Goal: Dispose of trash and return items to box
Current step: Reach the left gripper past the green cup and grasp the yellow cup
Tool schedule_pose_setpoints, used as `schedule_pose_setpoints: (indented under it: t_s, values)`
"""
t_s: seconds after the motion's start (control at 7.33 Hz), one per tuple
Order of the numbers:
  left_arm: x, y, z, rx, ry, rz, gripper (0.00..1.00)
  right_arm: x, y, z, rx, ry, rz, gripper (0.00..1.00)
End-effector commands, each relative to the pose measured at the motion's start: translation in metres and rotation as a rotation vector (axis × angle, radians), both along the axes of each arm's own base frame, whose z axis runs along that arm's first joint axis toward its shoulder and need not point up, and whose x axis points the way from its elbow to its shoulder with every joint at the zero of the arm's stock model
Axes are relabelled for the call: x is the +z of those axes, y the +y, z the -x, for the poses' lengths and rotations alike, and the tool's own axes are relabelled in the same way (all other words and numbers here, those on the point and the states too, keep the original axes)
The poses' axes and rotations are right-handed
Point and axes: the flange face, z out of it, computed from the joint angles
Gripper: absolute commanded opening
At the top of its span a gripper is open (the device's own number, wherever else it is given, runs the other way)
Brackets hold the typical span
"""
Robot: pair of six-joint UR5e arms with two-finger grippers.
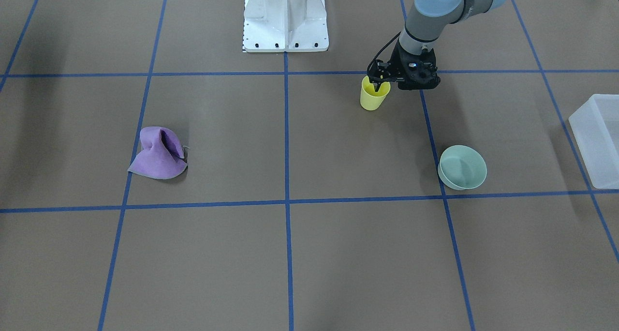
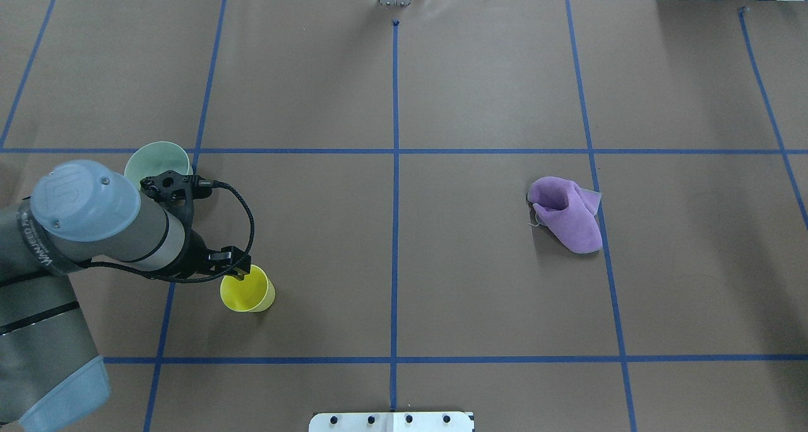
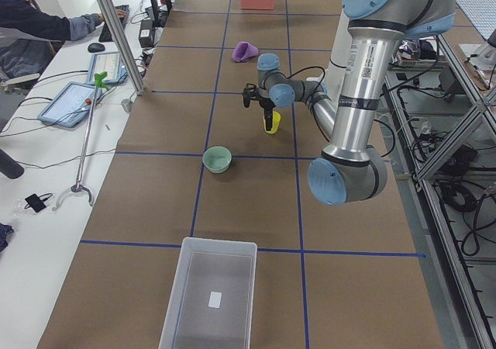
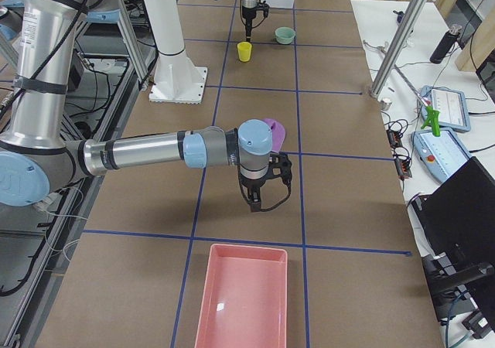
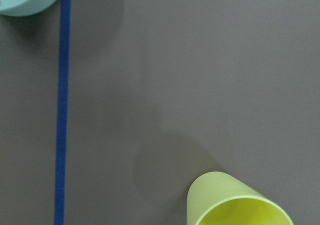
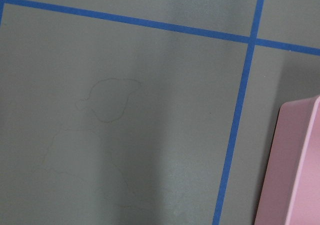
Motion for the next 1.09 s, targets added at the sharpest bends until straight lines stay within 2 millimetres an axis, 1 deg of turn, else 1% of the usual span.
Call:
schedule_pose_setpoints:
  t_s: [0.0,0.14,0.27,0.41,0.55,0.82,0.95]
  values:
    - [0.005,0.002,-0.011,0.011,-0.012,0.008,0.88,0.001,-0.001,0.000,0.000,-0.001,0.001,1.00]
    - [0.011,0.000,-0.013,0.011,-0.022,0.014,0.76,0.000,0.000,0.000,0.001,-0.004,0.003,1.00]
    - [0.012,0.000,-0.014,0.012,-0.024,0.015,0.61,0.001,0.000,0.001,0.000,-0.013,0.007,1.00]
    - [0.010,0.002,-0.016,-0.001,-0.021,0.042,0.22,0.000,0.000,0.002,-0.001,-0.014,0.006,1.00]
    - [0.007,0.003,-0.017,0.002,-0.014,0.043,0.00,0.002,0.000,0.002,-0.001,-0.017,0.010,1.00]
    - [-0.001,0.003,-0.013,-0.008,0.001,0.044,0.00,0.002,-0.001,0.002,-0.001,-0.017,0.010,1.00]
    - [-0.025,0.009,0.004,0.012,0.061,0.047,0.00,0.001,-0.002,0.002,-0.002,-0.019,0.008,1.00]
